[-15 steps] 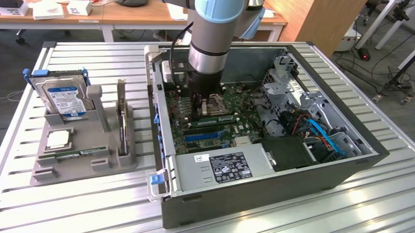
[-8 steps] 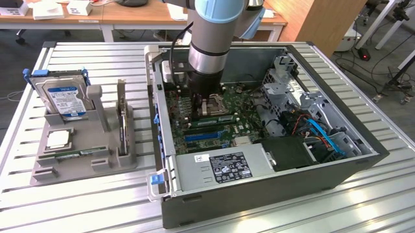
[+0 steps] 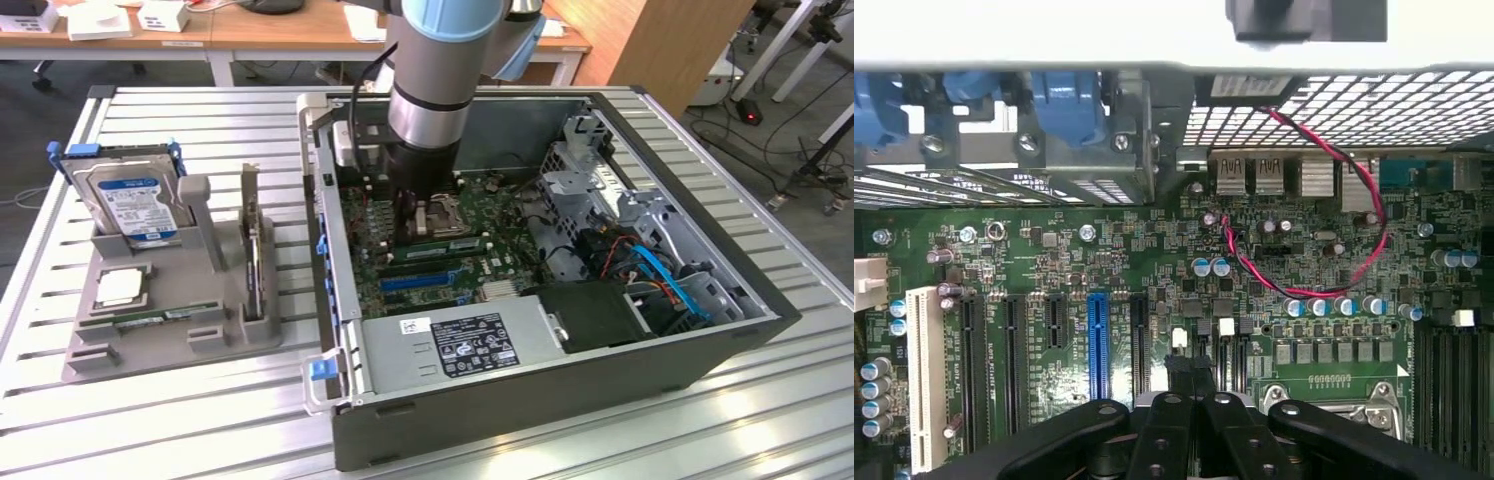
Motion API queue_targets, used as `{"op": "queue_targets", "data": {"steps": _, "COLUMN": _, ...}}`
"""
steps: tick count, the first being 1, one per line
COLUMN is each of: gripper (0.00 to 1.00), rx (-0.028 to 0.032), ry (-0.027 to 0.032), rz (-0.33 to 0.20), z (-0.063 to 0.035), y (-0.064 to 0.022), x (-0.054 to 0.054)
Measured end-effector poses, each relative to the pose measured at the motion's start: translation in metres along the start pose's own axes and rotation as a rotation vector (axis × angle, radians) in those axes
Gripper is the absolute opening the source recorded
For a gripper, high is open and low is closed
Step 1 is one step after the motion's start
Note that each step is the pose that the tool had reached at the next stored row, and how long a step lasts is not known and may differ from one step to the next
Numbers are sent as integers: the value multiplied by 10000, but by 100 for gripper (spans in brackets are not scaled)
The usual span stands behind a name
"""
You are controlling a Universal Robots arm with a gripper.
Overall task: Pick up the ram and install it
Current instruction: 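Press down the ram until it locks into place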
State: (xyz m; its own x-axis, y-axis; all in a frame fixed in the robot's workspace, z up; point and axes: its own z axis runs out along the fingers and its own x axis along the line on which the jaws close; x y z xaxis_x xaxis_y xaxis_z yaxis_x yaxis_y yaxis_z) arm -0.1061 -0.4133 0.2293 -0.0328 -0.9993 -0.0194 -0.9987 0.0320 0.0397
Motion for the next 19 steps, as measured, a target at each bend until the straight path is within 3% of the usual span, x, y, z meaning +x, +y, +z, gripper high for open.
{"op": "queue_targets", "data": {"steps": 14, "gripper": 9, "rx": -1, "ry": 1, "rz": 0, "z": -49, "y": 1, "x": -1}}
{"op": "queue_targets", "data": {"steps": 19, "gripper": 9, "rx": -1, "ry": 1, "rz": 0, "z": -51, "y": -39, "x": -2}}
